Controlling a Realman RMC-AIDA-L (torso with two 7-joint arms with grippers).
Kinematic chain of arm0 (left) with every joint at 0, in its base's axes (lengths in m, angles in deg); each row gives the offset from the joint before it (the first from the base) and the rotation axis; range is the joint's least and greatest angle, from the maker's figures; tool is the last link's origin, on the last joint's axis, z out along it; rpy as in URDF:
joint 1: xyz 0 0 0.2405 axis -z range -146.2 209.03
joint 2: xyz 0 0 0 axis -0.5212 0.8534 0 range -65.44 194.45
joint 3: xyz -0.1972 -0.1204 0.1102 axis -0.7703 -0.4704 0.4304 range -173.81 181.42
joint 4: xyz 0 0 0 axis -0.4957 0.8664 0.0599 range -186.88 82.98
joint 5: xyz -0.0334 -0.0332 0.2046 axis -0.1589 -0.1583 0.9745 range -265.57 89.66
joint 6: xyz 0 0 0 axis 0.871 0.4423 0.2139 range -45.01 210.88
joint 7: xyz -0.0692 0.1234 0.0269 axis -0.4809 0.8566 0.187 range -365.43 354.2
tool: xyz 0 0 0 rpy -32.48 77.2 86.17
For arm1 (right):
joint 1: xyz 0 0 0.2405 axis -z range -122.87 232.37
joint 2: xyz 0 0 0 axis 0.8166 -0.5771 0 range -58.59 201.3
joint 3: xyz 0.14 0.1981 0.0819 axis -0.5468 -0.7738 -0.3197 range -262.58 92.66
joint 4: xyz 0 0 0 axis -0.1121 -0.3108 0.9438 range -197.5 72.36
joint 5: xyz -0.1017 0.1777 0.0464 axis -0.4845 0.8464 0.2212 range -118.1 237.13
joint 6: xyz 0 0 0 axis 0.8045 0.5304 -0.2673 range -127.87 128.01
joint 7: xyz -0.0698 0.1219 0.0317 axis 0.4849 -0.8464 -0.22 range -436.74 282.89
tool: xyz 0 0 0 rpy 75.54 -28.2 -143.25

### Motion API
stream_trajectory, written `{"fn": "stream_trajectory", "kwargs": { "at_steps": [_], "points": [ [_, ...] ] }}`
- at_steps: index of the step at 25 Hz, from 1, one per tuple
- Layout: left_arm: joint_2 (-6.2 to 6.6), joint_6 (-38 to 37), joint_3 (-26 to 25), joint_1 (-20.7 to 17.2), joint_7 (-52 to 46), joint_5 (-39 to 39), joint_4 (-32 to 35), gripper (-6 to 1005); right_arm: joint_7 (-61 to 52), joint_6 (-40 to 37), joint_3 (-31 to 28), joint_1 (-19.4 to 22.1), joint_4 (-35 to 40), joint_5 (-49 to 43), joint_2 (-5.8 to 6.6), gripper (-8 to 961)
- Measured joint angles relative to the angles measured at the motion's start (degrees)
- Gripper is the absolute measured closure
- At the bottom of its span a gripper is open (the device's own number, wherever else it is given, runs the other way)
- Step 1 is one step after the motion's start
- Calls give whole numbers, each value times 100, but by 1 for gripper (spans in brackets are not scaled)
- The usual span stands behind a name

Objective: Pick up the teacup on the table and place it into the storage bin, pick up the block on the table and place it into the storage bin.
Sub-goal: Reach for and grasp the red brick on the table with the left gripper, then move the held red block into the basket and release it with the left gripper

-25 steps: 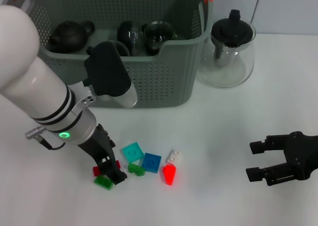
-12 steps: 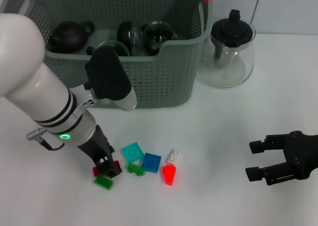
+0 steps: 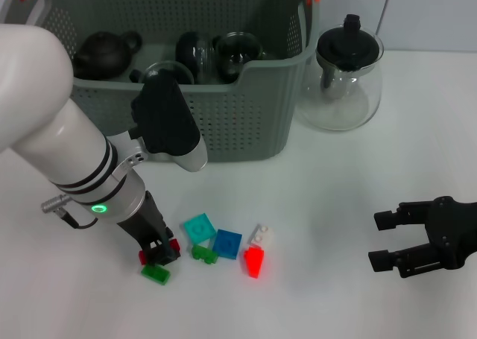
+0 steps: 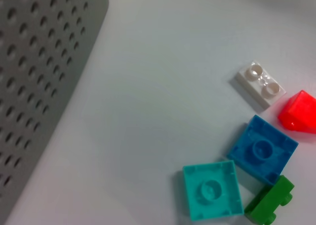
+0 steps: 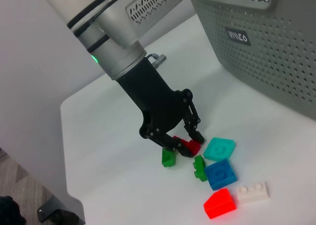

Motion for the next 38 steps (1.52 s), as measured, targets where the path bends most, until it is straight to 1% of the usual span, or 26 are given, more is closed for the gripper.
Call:
{"fn": "stream_trajectory", "kwargs": {
  "at_steps": [2,5,8,10,12,15,16,17,18,19,20,21,23,25,26,28,30,32,34,37,38],
  "points": [
    [0,-12,-2,-2,0,-15,22,660,0,0,0,3,0,0,0,12],
    [0,-46,-33,-37,-14,-54,196,739,0,0,0,11,0,0,0,13],
    [0,-205,-199,-88,-72,-106,557,818,0,0,0,12,0,0,7,13],
    [3,-445,-477,-116,-126,-245,912,818,0,0,0,13,0,0,8,13],
    [18,-841,-955,-118,-221,-590,1393,817,0,0,0,13,0,0,9,13],
    [49,-1439,-1907,-5,-285,-1301,1996,817,0,-1,-2,13,0,0,14,13],
    [67,-1642,-2338,99,-282,-1667,2163,817,0,0,-5,13,0,1,17,13],
    [99,-1837,-2847,246,-265,-2132,2271,817,0,1,-5,9,0,1,18,13],
    [141,-1944,-3244,390,-248,-2523,2306,817,0,4,-6,1,0,0,18,13],
    [191,-1955,-3486,505,-238,-2770,2271,817,1,4,-7,-10,0,1,18,13],
    [267,-1913,-3731,643,-223,-3067,2192,817,10,7,-7,-20,0,0,17,13],
    [351,-1751,-3873,789,-206,-3289,2050,816,24,5,-9,-25,0,0,18,13],
    [509,-1219,-3822,1075,-177,-3332,1622,816,54,16,-8,-34,0,-2,10,13],
    [639,-631,-3661,1324,-162,-3146,1123,816,62,35,2,-39,0,-5,2,13],
    [707,-311,-3555,1488,-155,-3027,760,817,63,45,9,-40,0,-7,0,13],
    [813,216,-3399,1772,-127,-2857,86,818,64,50,12,-40,0,-9,-4,13],
    [864,678,-3272,1986,-59,-2780,-450,818,65,51,12,-41,0,-10,-7,13],
    [870,1136,-3111,2121,-4,-2687,-886,817,66,52,11,-45,0,-10,-8,13],
    [849,1570,-2926,2197,-26,-2490,-1135,817,67,53,16,-51,0,-10,-9,13],
    [781,2044,-2628,2267,-94,-2091,-1436,816,68,53,28,-61,0,-9,-9,13],
    [728,2148,-2583,2270,-104,-1963,-1489,807,69,53,28,-64,0,-9,-9,13]
  ]
}}
